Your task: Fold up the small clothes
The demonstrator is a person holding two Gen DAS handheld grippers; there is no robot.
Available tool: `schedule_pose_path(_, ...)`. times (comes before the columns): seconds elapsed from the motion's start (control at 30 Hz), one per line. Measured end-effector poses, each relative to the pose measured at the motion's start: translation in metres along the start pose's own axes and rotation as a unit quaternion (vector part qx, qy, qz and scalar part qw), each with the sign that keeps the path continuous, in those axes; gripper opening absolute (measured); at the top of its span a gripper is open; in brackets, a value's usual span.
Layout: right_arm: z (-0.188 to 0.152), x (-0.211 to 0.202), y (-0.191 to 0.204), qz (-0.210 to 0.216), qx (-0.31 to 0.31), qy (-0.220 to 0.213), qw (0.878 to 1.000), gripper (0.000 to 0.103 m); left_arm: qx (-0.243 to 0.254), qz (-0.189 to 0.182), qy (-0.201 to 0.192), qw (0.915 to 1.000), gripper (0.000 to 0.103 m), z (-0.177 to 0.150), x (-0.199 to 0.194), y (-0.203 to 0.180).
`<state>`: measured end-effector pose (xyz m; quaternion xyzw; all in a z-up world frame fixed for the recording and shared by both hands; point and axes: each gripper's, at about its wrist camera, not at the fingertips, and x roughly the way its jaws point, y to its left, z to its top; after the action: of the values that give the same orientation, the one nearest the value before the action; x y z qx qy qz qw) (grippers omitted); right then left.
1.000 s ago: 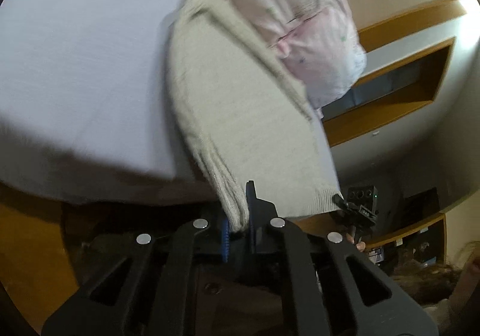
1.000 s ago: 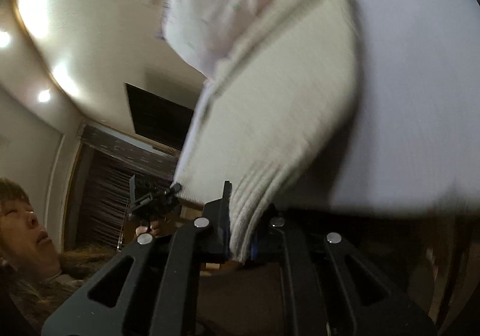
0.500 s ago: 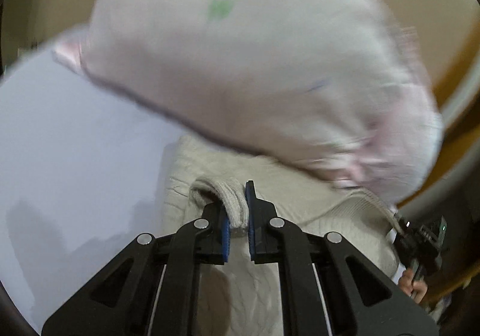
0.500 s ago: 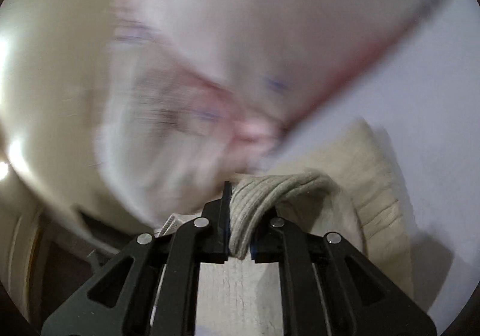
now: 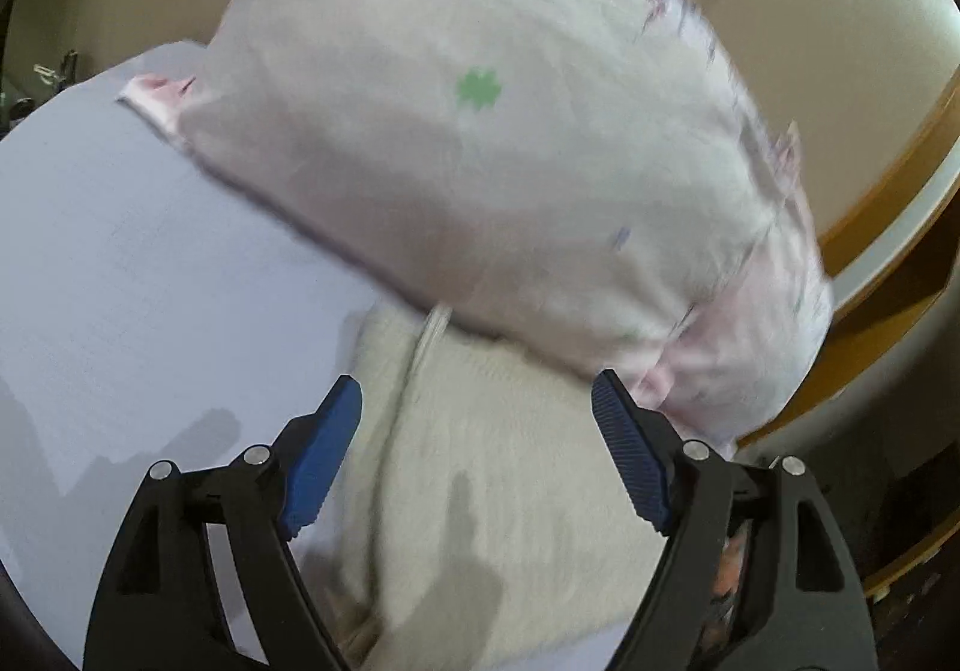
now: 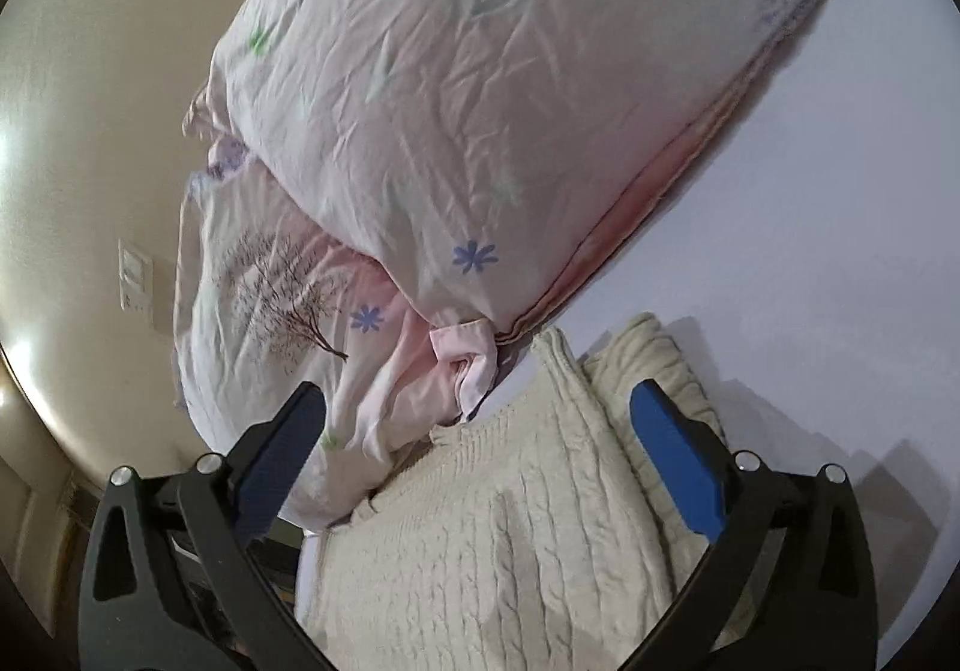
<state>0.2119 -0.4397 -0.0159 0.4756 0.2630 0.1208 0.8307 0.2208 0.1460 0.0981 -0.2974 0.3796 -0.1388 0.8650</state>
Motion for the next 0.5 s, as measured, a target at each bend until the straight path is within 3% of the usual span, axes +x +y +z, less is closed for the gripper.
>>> schedule_pose_path(0.13, -0.005, 0.005, 0.001, 0.017, 0.009, 0.008, 1.000, 0.101, -0.006, 0.022, 0.070, 0.9973, 0.069, -0.023, 0.022, 0.012)
schedule_pose_path(0.2, -0.006, 0.005, 0.001, 0.018, 0.005, 0.011, 1.000, 0.101, -0.009, 0.027, 0.084, 0.9961, 0.067, -0.030, 0.030, 0.017)
schedule_pose_path(0.3, -0.006, 0.005, 0.001, 0.024, 0.008, 0.014, 1.000, 0.101, -0.016, 0.045, 0.084, 0.9953, 0.060, -0.036, 0.031, 0.029)
schedule_pose_path(0.43, -0.005, 0.005, -0.003, 0.039, 0.021, 0.022, 0.999, 0.101, -0.039, 0.067, 0.067, 0.9947, 0.033, -0.039, 0.026, 0.041)
schedule_pose_path(0.5, -0.005, 0.008, -0.004, 0.046, 0.025, 0.033, 0.998, 0.101, -0.056, 0.069, 0.059, 0.9942, 0.025, -0.040, 0.028, 0.044)
